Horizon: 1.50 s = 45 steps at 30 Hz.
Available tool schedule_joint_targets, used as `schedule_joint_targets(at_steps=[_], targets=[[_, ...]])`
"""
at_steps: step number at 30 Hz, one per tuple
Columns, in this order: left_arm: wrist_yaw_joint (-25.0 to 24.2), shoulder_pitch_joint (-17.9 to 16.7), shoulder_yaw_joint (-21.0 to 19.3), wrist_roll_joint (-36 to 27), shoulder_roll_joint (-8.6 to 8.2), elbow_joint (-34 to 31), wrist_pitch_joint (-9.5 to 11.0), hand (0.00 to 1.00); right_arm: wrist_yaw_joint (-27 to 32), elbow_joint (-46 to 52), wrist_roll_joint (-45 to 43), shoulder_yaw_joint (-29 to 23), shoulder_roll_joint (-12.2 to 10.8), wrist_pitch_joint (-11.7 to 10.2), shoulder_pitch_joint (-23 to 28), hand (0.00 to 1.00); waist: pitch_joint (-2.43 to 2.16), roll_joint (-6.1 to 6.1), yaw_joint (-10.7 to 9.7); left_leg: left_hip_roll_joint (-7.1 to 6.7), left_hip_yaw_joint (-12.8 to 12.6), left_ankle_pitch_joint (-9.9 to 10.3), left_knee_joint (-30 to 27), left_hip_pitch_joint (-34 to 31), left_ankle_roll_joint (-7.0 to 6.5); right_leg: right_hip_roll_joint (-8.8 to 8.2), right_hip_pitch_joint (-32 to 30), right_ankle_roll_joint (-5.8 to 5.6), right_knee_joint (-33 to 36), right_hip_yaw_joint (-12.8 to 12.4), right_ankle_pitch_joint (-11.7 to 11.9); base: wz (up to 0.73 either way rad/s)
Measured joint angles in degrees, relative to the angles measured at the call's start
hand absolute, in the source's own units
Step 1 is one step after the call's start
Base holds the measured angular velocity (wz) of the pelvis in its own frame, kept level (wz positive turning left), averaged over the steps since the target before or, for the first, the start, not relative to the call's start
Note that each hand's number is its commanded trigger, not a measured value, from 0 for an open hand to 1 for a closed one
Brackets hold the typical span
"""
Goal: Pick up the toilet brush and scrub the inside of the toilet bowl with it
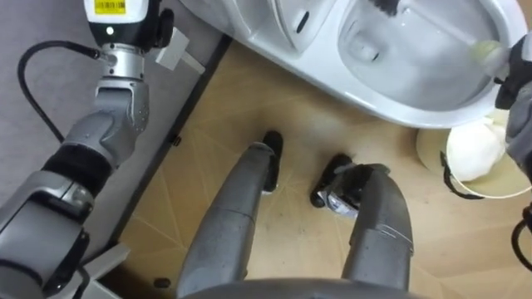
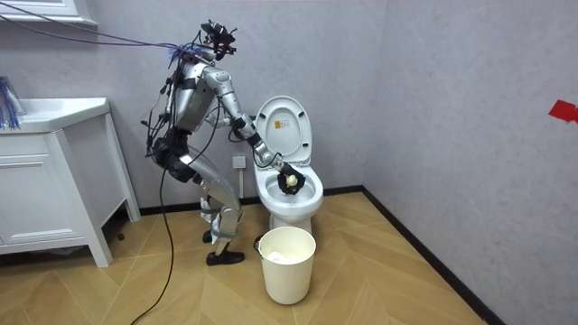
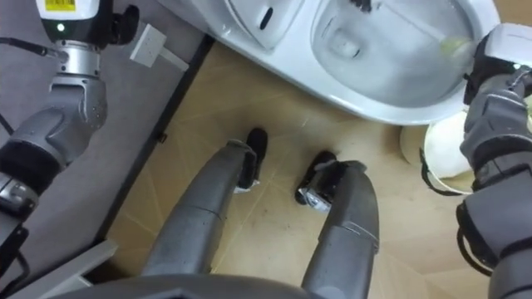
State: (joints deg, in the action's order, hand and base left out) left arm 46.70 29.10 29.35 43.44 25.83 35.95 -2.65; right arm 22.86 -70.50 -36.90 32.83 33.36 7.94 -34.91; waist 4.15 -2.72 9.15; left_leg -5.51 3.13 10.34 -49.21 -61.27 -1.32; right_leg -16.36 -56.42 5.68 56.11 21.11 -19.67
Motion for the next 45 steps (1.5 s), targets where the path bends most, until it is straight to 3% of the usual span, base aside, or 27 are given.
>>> schedule_joint_targets(at_steps=[3, 6, 9, 12, 20, 23, 26, 29, 33, 34, 39, 45], targets=[[-0.62, -0.09, 0.05, 0.02, -3.07, 0.92, -0.72, 0.0, -1.01, -0.24, -5.69, 2.33, -0.48, 3.16, 2.3, 1.0, 0.14, -2.68, 1.43, 0.31, -0.09, 0.38, 0.28, 0.7, -0.12, 0.44, 0.69, -0.9, -0.77, -0.22, 0.17, -0.05], [-0.74, -1.44, -0.65, -0.16, -4.15, 0.83, -1.66, 0.0, -0.61, 0.2, -7.1, 2.14, -2.44, 6.29, 2.96, 1.0, 0.03, -4.16, 1.91, 0.36, -0.58, 0.65, 0.57, 1.08, -0.12, 0.81, 0.75, -0.92, -1.37, -0.57, 0.5, -0.18], [-1.96, -1.59, -1.2, -0.15, -5.31, 0.6, -1.83, 0.0, -1.46, 1.13, -8.21, 1.9, -2.55, 7.28, 4.01, 1.0, 0.1, -5.49, 1.6, 0.71, 0.2, 0.73, 0.58, 1.86, -0.01, 1.57, 2.3, -1.15, -2.16, -0.09, 0.37, 0.08], [-2.28, -3.01, -1.82, -1.16, -6.44, 0.42, -1.99, 0.0, -1.87, 2.71, -8.29, 1.91, -2.73, 8.66, 5.44, 1.0, -0.04, -6.27, 0.94, 0.79, 0.26, 0.79, 1.44, 3.05, 0.06, 1.68, 3.49, -1.15, -3.06, 0.19, 0.42, 0.0], [-2.03, -10.0, -3.72, -5.68, -6.43, -3.53, -1.46, 0.0, -1.73, 6.25, -10.88, 1.89, -4.58, 10.46, 9.44, 1.0, -0.73, -6.79, -2.2, 1.1, 0.06, 2.03, 1.9, 5.63, 0.07, 2.47, 6.03, -0.81, -3.49, -0.11, -0.58, -0.01], [-2.12, -10.58, -3.65, -5.79, -6.27, -3.42, -0.99, 0.0, -1.76, 6.06, -10.85, 2.04, -3.91, 10.35, 10.03, 1.0, -1.08, -7.17, -2.05, 1.24, 0.08, 2.41, 1.86, 6.31, 0.12, 2.63, 6.87, -0.77, -3.7, 0.03, -0.68, -0.01], [-2.29, -10.15, -2.13, -5.67, -6.09, -3.44, -0.96, 0.0, -1.41, 5.03, -9.32, 3.22, -2.36, 9.52, 10.12, 1.0, -1.2, -7.33, -0.69, 1.19, -0.04, 2.44, 1.95, 6.57, 0.06, 2.45, 7.07, -0.82, -3.73, 0.0, -0.72, 0.0], [-2.32, -9.9, -1.28, -5.63, -5.8, -3.42, -1.11, 0.0, -0.46, 3.19, -4.58, 4.36, -1.79, 7.84, 9.16, 1.0, -1.15, -7.08, -0.1, 1.06, -0.12, 2.46, 1.69, 6.65, -0.03, 1.78, 7.03, -1.0, -3.29, -0.2, -0.82, 0.0], [-2.35, -8.78, -0.79, -4.45, -3.91, -4.56, -1.17, 0.0, -1.31, 0.71, 2.04, 4.09, -1.3, 4.5, 6.54, 1.0, -1.15, -4.14, 0.56, 0.67, -1.42, 2.06, 1.93, 5.26, -0.46, 0.38, 4.42, -0.91, -1.66, -1.23, -1.1, 0.0], [-2.35, -8.47, -0.75, -4.45, -3.67, -4.56, -1.14, 0.0, -1.64, 0.34, 3.64, 4.08, -1.31, 4.13, 6.07, 1.0, -1.14, -3.87, 0.54, 0.6, -1.42, 1.95, 1.84, 4.91, -0.52, 0.25, 4.14, -0.82, -1.49, -1.17, -1.04, 0.07], [-0.85, -6.05, 0.0, -3.68, -1.83, -4.57, -1.02, 0.0, -3.26, -1.57, 9.86, 1.0, -1.19, 1.45, 3.75, 1.0, -0.56, -0.85, 0.29, -0.21, -1.69, 1.3, 1.18, 2.26, -0.82, -0.52, 0.68, -1.05, 0.33, -2.46, -1.02, 0.05], [0.73, -4.93, -0.05, -2.28, 0.19, -4.59, -0.78, 0.0, -3.27, -2.01, 7.95, -1.0, -0.59, -0.87, 2.21, 1.0, -0.34, 0.21, -0.76, -0.59, -2.62, 1.21, -0.45, -0.56, -1.16, -1.5, -2.59, -1.51, 2.32, -3.27, -1.0, -0.01]])
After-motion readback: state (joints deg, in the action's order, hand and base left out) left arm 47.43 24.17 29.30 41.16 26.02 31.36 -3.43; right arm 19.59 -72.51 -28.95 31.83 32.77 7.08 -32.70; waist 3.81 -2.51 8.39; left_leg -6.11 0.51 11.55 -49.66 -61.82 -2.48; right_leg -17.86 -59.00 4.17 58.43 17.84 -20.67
